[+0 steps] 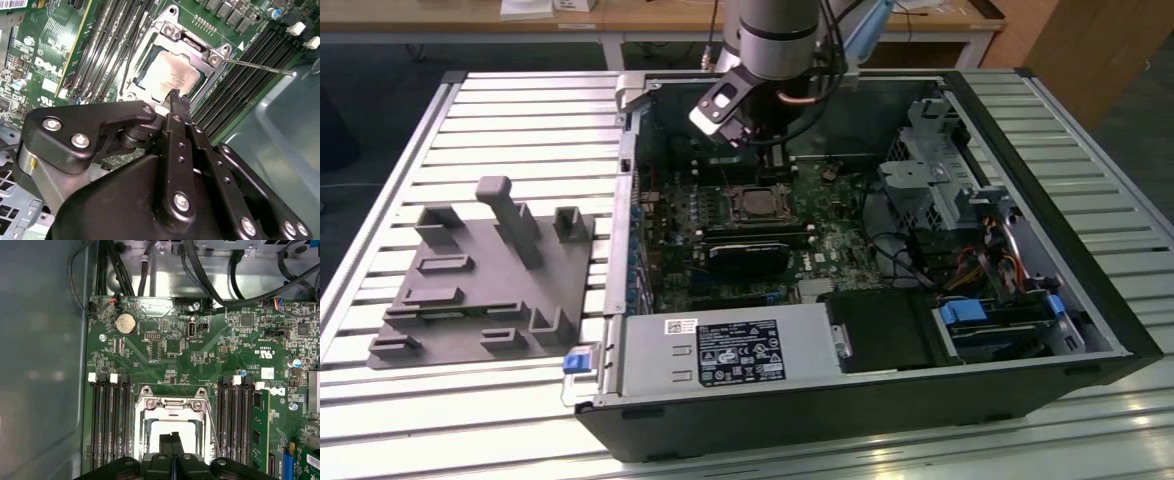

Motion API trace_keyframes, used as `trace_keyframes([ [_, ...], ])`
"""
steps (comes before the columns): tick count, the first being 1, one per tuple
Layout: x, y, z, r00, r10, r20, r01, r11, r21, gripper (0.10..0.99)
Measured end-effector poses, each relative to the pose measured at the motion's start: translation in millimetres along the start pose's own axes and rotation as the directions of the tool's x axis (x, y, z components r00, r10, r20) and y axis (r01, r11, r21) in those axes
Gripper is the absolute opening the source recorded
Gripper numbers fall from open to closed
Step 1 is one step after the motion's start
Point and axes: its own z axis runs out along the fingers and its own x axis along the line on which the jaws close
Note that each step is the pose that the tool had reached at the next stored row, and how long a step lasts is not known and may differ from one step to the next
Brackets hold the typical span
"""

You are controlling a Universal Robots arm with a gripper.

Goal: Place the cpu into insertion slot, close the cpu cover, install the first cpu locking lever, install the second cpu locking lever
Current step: 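Install the first cpu locking lever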

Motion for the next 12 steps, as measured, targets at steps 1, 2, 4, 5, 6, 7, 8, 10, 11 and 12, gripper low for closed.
trace_keyframes([
  [1, 0.0, -0.4, 0.1, 1.0, 0.0, 0.0, 0.0, 1.0, 0.0, 0.106],
  [2, 0.0, -0.6, 0.1, 1.0, 0.0, 0.0001, 0.0, 1.0, 0.0, 0.106],
  [4, 0.0, -0.6, 0.1, 1.0, 0.0, 0.0, 0.0, 1.0, 0.0, 0.106],
  [5, 0.0, -0.6, 0.1, 1.0, 0.0, 0.0, 0.0, 1.0, 0.0, 0.106],
  [6, 0.0, -0.6, -0.4, 1.0, 0.0, 0.0, 0.0, 1.0, 0.0, 0.106],
  [7, 0.0, -0.6, -1.1, 1.0, 0.0, 0.0, 0.0, 1.0, 0.0, 0.106],
  [8, 0.0, -0.6, -1.9, 1.0, 0.0, 0.0, 0.0, 1.0, 0.0, 0.106],
  [10, 0.1, -0.5, -3.8, 1.0, 0.0, 0.0, 0.0, 1.0, 0.0, 0.106],
  [11, 0.1, -0.5, -5.1, 1.0, 0.0, -0.0001, 0.0, 1.0, 0.0, 0.106],
  [12, 0.2, -0.4, -6.4, 1.0, 0.0, -0.0001, 0.0, 1.0, 0.0, 0.106],
])
